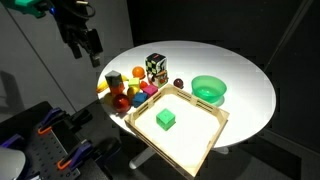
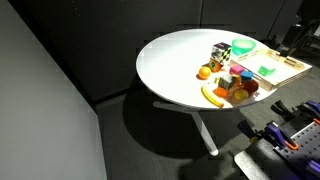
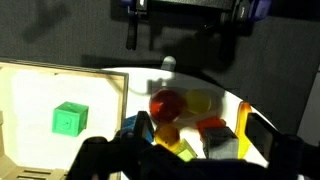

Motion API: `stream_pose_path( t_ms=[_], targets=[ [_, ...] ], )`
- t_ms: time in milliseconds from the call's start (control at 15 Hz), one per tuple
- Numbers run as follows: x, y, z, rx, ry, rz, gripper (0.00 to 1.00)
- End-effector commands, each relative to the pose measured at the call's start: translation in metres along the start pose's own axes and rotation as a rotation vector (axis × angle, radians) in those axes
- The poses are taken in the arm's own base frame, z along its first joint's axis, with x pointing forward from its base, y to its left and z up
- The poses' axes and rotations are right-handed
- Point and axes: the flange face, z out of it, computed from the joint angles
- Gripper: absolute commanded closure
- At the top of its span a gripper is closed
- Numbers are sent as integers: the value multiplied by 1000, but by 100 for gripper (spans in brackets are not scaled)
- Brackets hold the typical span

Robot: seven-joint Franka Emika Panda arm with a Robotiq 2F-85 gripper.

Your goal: Pick up the gray block and put it in the tray

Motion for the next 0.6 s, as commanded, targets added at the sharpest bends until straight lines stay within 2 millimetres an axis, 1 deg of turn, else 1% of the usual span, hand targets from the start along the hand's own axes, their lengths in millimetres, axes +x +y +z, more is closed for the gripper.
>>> stream_pose_path(
  t_ms=[0,200,533],
  targets=[
    [8,4,5,8,-11,-3,0],
    [15,11,9,11,-23,-4,0],
    [38,25,12,-6,-16,-10,0]
  ],
)
